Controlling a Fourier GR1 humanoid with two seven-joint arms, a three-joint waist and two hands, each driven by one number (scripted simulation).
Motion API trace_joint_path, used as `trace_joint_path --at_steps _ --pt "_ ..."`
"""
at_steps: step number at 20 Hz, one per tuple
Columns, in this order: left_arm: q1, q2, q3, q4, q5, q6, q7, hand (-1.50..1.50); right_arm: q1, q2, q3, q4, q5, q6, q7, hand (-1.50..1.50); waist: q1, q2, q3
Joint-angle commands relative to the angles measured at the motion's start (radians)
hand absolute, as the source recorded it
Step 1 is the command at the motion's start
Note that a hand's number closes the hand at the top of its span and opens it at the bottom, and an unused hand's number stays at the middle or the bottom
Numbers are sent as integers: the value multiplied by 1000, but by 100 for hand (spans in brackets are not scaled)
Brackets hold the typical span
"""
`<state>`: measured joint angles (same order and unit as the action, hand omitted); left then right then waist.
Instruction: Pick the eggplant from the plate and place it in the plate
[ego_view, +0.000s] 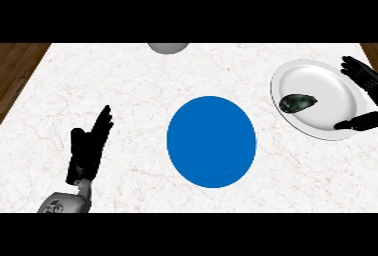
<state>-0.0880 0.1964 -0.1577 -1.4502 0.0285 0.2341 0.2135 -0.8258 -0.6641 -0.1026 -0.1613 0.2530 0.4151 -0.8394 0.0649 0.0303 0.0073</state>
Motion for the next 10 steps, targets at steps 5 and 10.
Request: trace_joint_path --at_steps 5,10 --pt "-7 -4 6 -3 -7 6 14 0 37 27 2 22 11 11 -111 -150 8 3 1" --pt "-3 -15 -9 -19 -16 5 4 0 18 6 -3 31 12 -21 -85 -150 13 4 1"
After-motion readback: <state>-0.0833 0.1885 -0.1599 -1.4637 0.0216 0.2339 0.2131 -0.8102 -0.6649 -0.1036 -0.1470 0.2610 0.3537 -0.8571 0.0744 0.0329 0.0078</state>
